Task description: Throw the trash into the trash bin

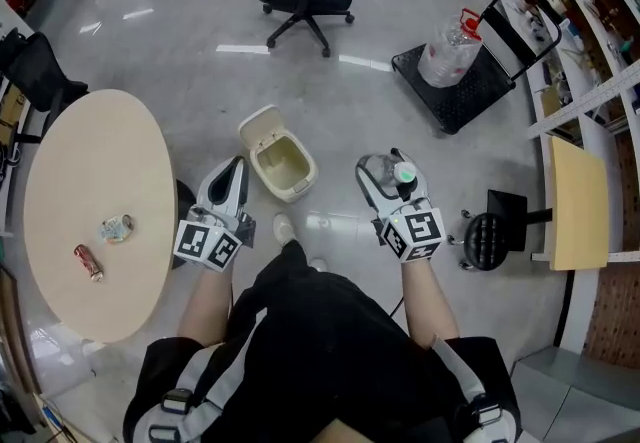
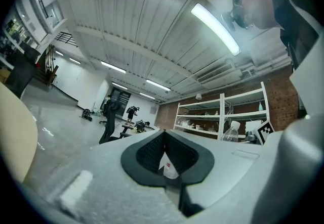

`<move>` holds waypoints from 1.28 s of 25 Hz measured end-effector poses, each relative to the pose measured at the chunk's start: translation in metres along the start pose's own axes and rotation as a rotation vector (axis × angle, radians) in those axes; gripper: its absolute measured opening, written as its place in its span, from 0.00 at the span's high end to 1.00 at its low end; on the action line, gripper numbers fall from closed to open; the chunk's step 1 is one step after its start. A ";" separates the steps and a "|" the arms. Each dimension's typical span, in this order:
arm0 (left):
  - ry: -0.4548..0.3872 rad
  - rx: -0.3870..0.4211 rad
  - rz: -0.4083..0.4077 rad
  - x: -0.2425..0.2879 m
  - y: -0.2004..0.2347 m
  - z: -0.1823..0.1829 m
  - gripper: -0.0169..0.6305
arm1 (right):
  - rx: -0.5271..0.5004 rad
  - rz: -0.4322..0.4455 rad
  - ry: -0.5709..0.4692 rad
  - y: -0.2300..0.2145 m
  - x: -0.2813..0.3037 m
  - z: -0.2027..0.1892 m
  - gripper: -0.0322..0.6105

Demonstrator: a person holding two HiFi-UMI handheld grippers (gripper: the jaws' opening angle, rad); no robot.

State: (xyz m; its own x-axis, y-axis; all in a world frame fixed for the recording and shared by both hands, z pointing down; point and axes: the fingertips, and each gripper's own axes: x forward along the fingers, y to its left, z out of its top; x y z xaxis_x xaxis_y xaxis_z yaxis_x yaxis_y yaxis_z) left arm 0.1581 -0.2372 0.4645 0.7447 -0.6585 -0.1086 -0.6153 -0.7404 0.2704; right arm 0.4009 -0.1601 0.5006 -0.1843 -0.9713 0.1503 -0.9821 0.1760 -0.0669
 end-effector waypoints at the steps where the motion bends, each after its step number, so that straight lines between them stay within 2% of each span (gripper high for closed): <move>1: 0.005 -0.002 0.011 0.004 0.008 -0.004 0.97 | -0.004 0.007 0.008 0.000 0.007 -0.001 0.43; 5: 0.030 -0.021 0.019 0.025 0.039 -0.017 0.97 | 0.024 0.041 0.033 -0.001 0.050 -0.005 0.43; 9: 0.062 -0.033 0.029 0.034 0.074 -0.036 0.97 | 0.055 0.099 0.068 0.018 0.102 -0.022 0.43; 15: 0.140 -0.077 0.108 0.036 0.134 -0.073 0.97 | 0.053 0.219 0.191 0.051 0.180 -0.061 0.43; 22: 0.226 -0.146 0.203 0.007 0.176 -0.107 0.97 | 0.064 0.305 0.345 0.085 0.219 -0.114 0.43; 27: 0.312 -0.175 0.221 0.001 0.189 -0.135 0.97 | 0.080 0.320 0.401 0.097 0.239 -0.145 0.43; 32: 0.406 -0.161 0.201 0.003 0.177 -0.181 0.97 | 0.110 0.325 0.456 0.094 0.244 -0.190 0.43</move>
State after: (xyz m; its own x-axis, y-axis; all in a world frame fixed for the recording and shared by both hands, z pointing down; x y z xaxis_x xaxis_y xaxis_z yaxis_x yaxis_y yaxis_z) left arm 0.0983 -0.3459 0.6854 0.6753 -0.6572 0.3347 -0.7337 -0.5525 0.3956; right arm 0.2564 -0.3506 0.7187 -0.4981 -0.6985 0.5138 -0.8670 0.4125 -0.2797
